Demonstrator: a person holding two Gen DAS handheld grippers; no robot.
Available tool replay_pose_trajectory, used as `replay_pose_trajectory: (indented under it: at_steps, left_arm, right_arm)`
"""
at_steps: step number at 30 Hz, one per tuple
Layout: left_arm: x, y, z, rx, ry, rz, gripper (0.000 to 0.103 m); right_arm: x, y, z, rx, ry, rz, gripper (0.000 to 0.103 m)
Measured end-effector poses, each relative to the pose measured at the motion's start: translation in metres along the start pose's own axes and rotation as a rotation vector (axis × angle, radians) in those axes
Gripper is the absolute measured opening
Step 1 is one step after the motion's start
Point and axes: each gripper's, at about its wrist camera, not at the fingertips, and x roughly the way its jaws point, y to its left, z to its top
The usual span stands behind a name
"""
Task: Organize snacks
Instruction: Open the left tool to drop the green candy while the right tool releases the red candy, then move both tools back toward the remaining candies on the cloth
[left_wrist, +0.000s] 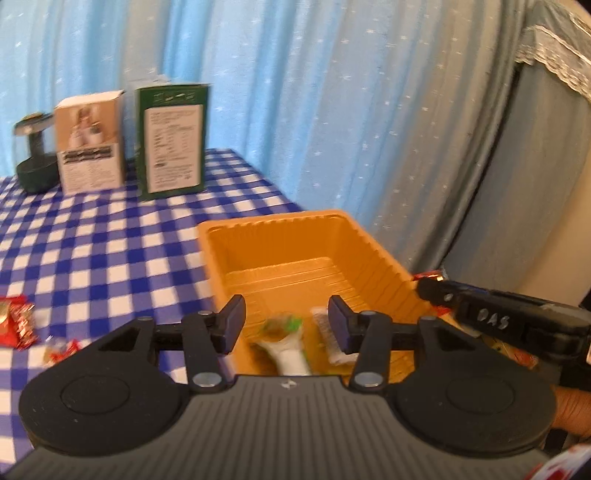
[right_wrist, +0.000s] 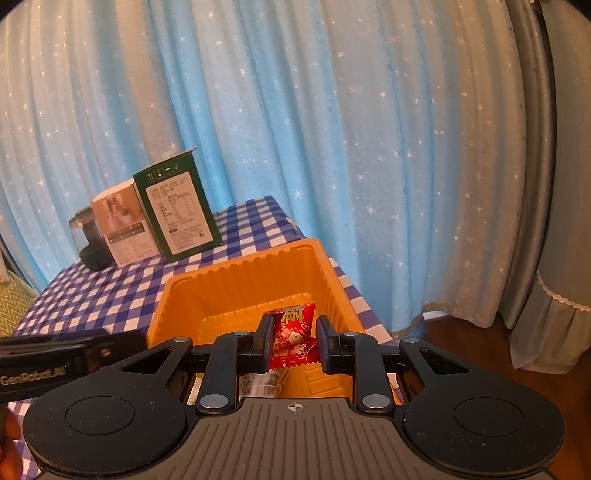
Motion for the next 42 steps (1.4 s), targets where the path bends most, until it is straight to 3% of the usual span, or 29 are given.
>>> replay_pose_trajectory:
  at_steps: [6,14,25,26,28,29,42]
  left_arm:
    - [-0.019,0.023,-0.008,-0.062,0.001,0.051,0.046]
    - [-0.04,0.024,-0.012,-0.036,-0.015,0.098,0.046]
    - [-0.049,0.026,-0.02,-0.065,-0.018,0.104,0.049]
    - [-0.05,0.026,-0.021,-0.064,-0.017,0.103,0.05]
    - [-0.05,0.026,-0.021,-0.065,-0.017,0.103,0.05]
    - [-0.051,0.026,-0.022,-0.066,-0.018,0.103,0.051]
    - [-0.065,0.032,-0.025,-0.074,-0.027,0.116,0.054]
  right_arm:
    - [-0.001,0.006,-0.001,-0.008,-0.003,0.018,0.024]
    - [-0.005,0.011,-0.001,-0.003,-0.022,0.045,0.024]
    - [-0.004,0.009,0.001,0.042,-0.007,0.104,0.025]
    - [-0.004,0.01,0.001,0.043,-0.001,0.11,0.028]
    - [-0.004,0.011,0.001,0.045,-0.01,0.106,0.054]
    - [-0.006,0.011,0.001,0.051,-0.02,0.106,0.059]
    - [-0.014,0.01,0.004,0.071,-0.064,0.09,0.061]
